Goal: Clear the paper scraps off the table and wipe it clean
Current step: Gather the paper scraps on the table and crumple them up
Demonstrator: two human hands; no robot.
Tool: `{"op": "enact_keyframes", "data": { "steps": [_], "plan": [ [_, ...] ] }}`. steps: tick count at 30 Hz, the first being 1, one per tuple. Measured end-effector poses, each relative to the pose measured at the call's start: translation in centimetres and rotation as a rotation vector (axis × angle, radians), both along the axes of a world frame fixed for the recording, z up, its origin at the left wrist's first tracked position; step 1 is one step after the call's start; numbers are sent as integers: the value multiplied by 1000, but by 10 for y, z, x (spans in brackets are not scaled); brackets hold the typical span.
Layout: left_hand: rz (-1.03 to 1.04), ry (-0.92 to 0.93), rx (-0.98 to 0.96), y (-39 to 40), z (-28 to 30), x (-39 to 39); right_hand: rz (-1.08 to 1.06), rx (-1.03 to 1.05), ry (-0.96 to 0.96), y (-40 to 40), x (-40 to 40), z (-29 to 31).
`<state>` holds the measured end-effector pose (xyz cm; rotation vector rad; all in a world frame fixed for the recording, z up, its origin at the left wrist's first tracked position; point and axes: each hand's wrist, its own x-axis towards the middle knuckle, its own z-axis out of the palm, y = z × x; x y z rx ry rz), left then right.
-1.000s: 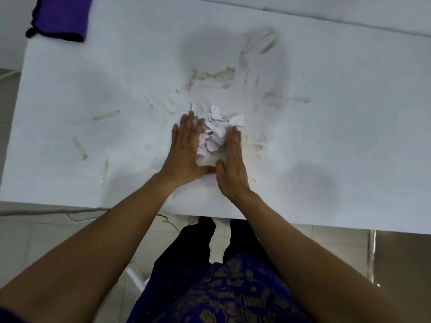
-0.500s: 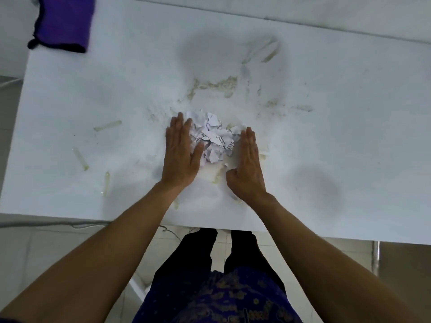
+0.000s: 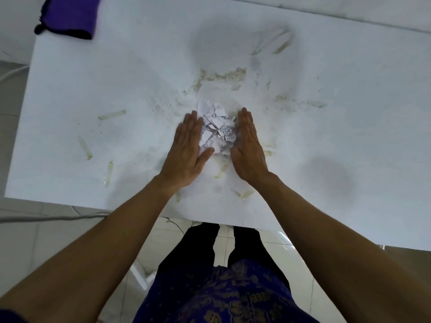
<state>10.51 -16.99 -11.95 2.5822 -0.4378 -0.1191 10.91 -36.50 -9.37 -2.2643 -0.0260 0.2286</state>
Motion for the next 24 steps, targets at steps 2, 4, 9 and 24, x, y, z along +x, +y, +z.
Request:
{"op": "enact_keyframes", "data": {
  "steps": [2, 4, 9, 24],
  "plan": [
    [25, -1, -10, -13, -2, 6, 24, 23, 21, 4, -3, -2],
    [84, 23, -114, -27, 5, 13, -11, 26, 22, 4, -5, -1],
    [373, 67, -382, -23, 26, 15, -26, -15, -39, -8, -3, 13],
    [301, -125, -174, 3, 40, -88, -135, -174, -202, -9, -68, 18]
  ]
}}
